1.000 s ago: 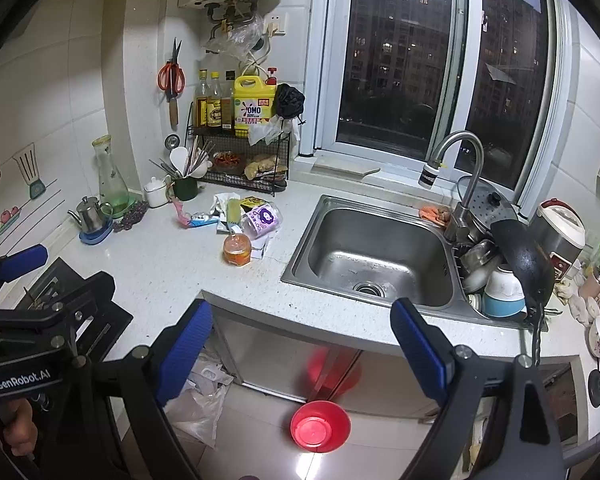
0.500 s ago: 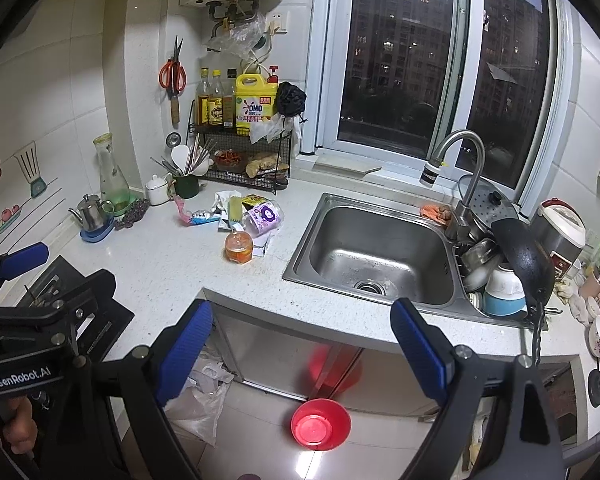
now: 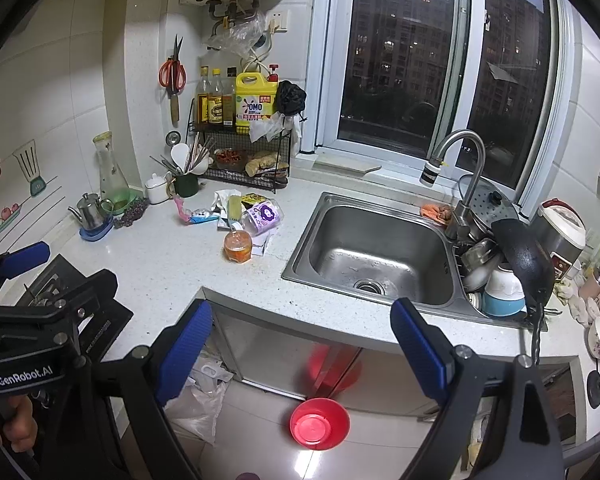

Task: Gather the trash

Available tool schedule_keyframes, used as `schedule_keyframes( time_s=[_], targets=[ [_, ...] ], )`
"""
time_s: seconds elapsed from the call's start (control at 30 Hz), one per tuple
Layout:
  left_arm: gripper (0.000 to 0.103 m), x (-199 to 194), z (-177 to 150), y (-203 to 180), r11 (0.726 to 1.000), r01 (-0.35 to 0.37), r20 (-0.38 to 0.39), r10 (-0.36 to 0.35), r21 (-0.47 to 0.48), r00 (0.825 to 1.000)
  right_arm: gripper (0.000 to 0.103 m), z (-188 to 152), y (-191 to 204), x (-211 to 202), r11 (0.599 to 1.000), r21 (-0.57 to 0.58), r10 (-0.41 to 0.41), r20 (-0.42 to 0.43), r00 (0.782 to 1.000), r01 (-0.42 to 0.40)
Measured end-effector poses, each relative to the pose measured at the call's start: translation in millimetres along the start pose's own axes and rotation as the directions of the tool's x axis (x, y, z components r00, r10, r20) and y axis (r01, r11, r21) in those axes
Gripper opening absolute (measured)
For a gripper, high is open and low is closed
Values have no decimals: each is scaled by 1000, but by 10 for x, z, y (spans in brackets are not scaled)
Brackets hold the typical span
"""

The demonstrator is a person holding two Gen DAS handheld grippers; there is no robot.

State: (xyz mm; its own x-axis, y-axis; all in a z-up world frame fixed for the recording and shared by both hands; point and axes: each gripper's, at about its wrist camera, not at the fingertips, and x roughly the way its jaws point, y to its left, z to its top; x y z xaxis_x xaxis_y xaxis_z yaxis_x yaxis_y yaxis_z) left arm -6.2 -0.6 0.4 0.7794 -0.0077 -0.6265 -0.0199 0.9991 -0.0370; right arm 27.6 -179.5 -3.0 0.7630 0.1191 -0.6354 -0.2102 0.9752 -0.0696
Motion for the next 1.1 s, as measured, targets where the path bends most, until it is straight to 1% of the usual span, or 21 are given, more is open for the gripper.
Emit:
schedule_keyframes(
  time_s=[0.37, 0.63, 0.83, 0.93, 1.03, 1.1],
  targets=[
    [103, 36, 46, -10, 1000, -1, -1, 1, 14, 1000, 90, 11, 12, 9, 1000, 1, 0, 2, 1000, 0],
    [103, 128, 84, -54, 1000, -4, -8, 4, 4, 1000, 90, 34, 20, 45, 1000, -3, 6, 4, 1000, -6],
    [103, 356, 183, -86, 1000, -7, -33, 7, -13, 999, 90, 142, -27, 251, 999, -7, 46, -5, 999, -46],
    [103, 544, 253, -84, 1000, -25, -57, 24, -7, 998, 90, 222, -21, 423, 998, -11, 58, -19, 998, -59],
    [103, 818, 361, -17, 999, -43, -85, 42, -9, 996, 90, 337, 11, 655, 997, -16, 78, -47, 996, -79],
    [103, 1008, 437, 73, 998, -51, -101, 48, -29, 994, 90, 445, 51, 859, 997, -17, 79, -64, 995, -81]
  ],
)
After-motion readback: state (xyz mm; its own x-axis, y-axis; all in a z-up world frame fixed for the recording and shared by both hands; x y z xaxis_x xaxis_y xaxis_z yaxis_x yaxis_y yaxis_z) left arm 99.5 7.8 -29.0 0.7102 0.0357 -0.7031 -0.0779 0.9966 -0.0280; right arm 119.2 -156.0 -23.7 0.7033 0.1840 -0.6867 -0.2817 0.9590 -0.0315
